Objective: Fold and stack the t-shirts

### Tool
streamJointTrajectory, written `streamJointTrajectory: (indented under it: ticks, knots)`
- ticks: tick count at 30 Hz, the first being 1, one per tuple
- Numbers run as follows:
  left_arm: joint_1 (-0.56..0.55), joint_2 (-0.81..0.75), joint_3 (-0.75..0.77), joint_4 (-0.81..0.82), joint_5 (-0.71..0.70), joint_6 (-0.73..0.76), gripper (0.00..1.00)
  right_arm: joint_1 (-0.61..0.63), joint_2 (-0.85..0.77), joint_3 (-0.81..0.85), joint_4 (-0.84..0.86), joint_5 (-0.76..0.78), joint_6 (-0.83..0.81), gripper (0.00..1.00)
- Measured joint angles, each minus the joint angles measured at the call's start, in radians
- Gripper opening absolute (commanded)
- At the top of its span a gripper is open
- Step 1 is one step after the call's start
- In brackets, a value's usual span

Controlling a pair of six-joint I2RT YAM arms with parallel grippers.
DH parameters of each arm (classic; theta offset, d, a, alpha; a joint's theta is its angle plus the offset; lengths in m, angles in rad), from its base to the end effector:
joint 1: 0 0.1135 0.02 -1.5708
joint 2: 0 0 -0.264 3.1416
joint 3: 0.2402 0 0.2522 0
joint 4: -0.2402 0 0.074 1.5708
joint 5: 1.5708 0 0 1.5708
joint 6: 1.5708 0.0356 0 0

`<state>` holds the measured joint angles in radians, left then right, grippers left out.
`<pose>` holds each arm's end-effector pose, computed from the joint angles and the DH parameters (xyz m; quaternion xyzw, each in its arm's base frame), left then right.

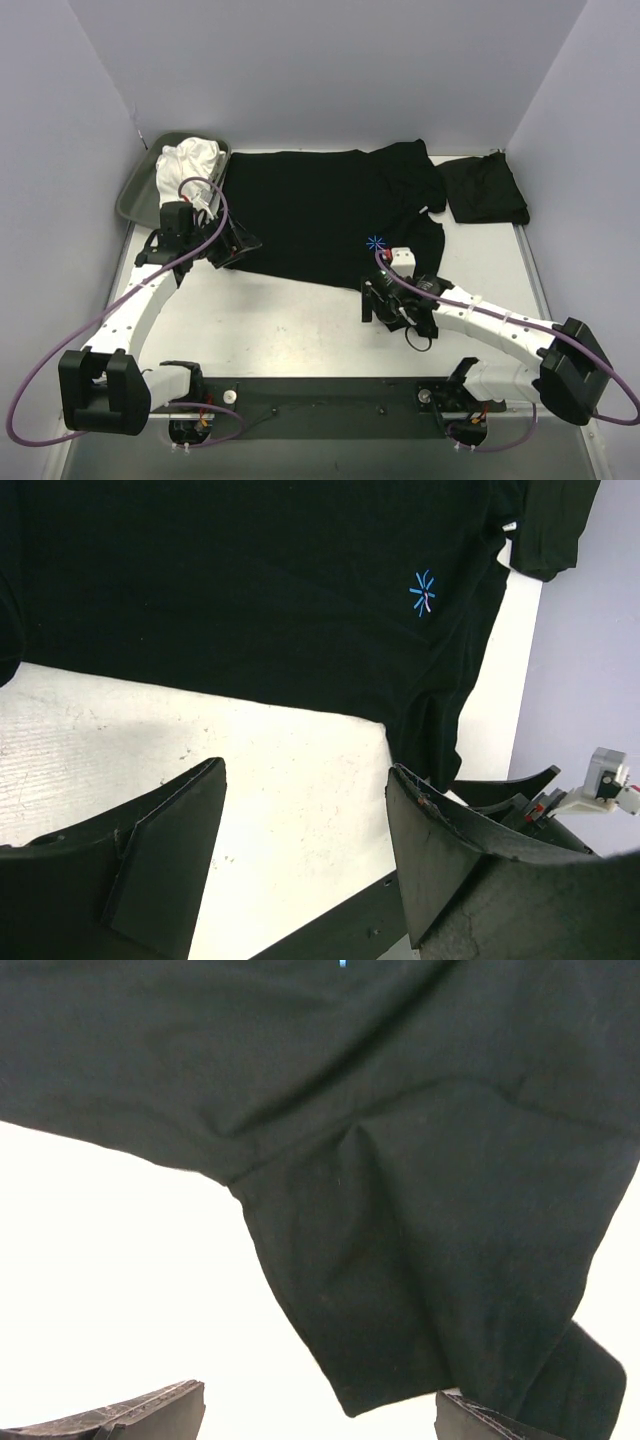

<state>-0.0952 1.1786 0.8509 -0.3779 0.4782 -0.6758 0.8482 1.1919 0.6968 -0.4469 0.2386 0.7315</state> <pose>0.2480 -0.0401 0.2669 -0.1573 0.8736 -0.3524 0.2966 0.1586 0.1672 0.2074 -0.0183 0.9448 0.1384 0.2965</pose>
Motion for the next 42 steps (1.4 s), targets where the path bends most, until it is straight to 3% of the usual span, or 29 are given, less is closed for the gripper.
streamJointTrajectory:
  ticks: [25,33,42]
  knots:
    - [0.0,-0.001,-0.088,0.008,-0.006,0.008,0.75,0.051,0.172,-0.074,0.22,-0.065,0.037,1.0]
    - [0.001,-0.004,-0.088,0.008,-0.005,0.008,0.75,0.171,0.212,-0.047,0.267,-0.046,0.051,1.0]
    - [0.006,-0.031,-0.093,0.007,-0.003,0.008,0.75,0.33,0.244,-0.004,0.298,-0.127,0.112,1.0]
